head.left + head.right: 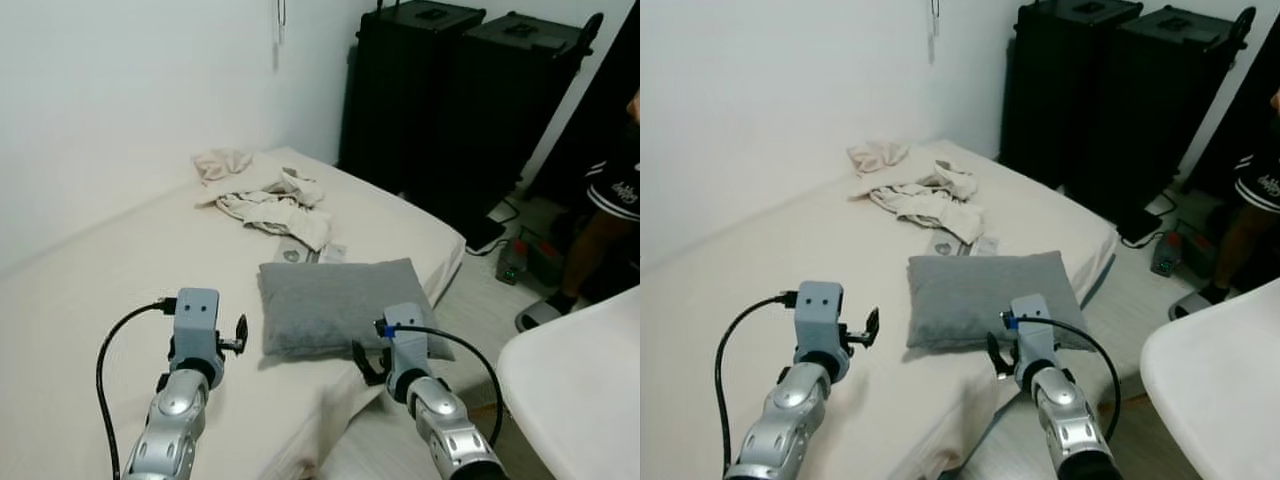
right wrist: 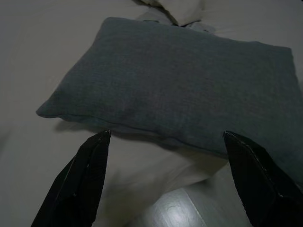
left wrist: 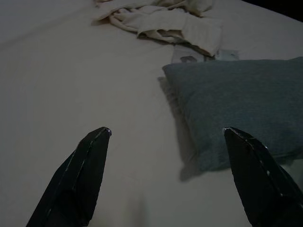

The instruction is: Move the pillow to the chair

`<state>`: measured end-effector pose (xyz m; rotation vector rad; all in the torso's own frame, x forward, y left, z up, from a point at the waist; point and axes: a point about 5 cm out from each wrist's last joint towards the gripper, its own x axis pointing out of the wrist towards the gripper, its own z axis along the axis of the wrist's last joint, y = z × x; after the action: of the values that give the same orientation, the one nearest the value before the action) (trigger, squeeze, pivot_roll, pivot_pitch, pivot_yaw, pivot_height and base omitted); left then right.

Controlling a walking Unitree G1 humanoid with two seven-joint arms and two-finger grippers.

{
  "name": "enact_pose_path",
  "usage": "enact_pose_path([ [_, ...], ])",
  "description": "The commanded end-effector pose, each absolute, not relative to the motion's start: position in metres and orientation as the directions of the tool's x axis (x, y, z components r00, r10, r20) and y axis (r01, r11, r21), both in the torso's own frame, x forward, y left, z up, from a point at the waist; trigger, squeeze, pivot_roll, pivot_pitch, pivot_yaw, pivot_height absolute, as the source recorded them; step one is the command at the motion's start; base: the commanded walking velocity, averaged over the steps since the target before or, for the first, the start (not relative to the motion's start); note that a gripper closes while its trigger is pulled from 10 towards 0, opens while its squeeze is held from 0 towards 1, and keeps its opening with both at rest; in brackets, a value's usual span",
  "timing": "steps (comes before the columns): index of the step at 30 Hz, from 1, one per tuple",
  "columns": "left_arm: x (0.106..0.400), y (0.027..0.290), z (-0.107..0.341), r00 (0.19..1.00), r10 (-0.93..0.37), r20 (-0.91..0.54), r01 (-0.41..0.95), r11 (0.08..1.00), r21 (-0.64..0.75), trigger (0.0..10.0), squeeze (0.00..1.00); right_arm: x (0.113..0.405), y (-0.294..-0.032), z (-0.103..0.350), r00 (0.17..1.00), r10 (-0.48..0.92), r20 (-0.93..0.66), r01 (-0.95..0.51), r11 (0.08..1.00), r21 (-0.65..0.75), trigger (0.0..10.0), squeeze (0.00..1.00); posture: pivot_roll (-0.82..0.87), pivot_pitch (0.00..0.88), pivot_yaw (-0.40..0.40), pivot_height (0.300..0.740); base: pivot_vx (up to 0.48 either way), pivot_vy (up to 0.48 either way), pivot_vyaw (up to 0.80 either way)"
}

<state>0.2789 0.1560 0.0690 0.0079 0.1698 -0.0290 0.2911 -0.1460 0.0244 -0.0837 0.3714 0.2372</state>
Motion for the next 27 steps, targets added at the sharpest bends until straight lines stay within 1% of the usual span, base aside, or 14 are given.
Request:
enact_pose_path([
  [1,0.2759,0.1586,0.0659,0.984,-0.022,-0.178,0.023,1.0,0.0,10.0,0.0,0.2908,-0.146,0.0248,0.906,0.213,-0.365,-0.237,0.971,-0.022,10.0,0.0,0.04,0.11,-0.031,0.74,0.0,0.0,0.0],
  [11,0.2754,0.1574,0.0668,0.984,-0.035,-0.174,0.033,0.999,-0.011,10.0,0.0,0.2901,-0.1464,0.0247,0.908,0.211,-0.363,-0.232,0.972,-0.016,10.0,0.0,0.04,0.11,-0.029,0.74,0.0,0.0,0.0],
  [27,0.2772,0.1568,0.0686,0.986,-0.04,-0.162,0.036,0.999,-0.023,10.0,0.0,0.292,-0.1468,0.0256,0.908,0.211,-0.362,-0.232,0.973,-0.015,10.0,0.0,0.04,0.103,-0.029,0.74,-0.265,0.0,0.0],
])
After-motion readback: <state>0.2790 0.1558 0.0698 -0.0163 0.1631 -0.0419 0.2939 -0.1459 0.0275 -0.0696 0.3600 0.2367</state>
